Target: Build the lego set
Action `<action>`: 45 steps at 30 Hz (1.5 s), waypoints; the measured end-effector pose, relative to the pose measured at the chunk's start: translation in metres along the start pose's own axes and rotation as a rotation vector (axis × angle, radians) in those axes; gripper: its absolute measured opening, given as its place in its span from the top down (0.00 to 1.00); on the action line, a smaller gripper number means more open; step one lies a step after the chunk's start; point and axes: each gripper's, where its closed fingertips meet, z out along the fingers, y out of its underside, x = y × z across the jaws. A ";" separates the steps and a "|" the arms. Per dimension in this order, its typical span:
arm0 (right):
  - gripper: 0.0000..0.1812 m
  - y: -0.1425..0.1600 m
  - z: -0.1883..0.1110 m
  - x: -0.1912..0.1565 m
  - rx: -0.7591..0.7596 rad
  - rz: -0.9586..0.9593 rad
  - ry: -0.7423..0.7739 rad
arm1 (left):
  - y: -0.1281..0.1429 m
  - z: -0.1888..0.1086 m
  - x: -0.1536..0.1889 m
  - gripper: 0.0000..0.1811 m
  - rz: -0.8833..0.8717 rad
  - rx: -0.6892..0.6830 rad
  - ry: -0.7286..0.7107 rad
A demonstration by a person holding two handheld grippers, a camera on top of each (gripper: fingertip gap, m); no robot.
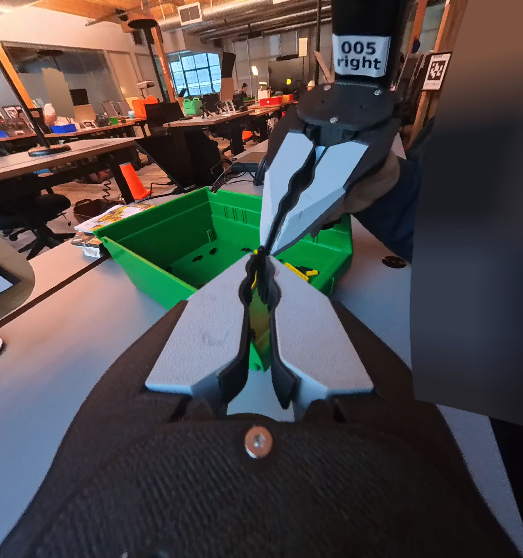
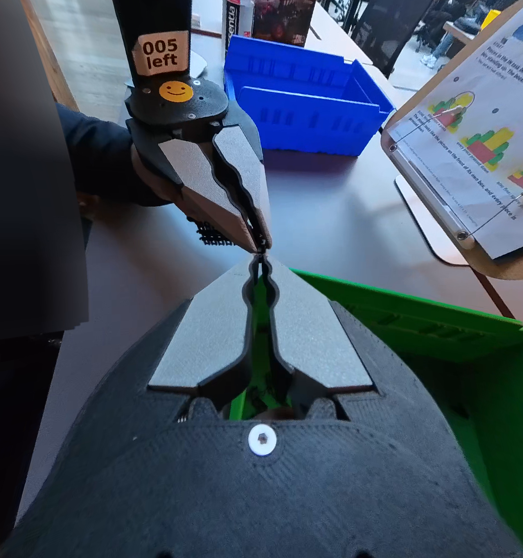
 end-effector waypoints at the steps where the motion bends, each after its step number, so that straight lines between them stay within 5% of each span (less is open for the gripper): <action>1: 1.00 0.002 0.000 0.000 -0.009 0.001 0.001 | 0.001 0.000 -0.001 0.99 -0.008 -0.007 0.001; 19: 1.00 -0.012 0.000 0.013 0.087 0.176 0.000 | -0.009 -0.005 -0.008 1.00 0.047 0.044 -0.073; 37: 1.00 -0.017 0.001 0.003 0.097 0.158 -0.035 | -0.007 -0.007 0.000 1.00 0.017 0.026 0.018; 45: 1.00 -0.019 0.003 0.007 0.146 0.340 -0.100 | -0.008 -0.008 -0.003 1.00 0.042 0.035 -0.008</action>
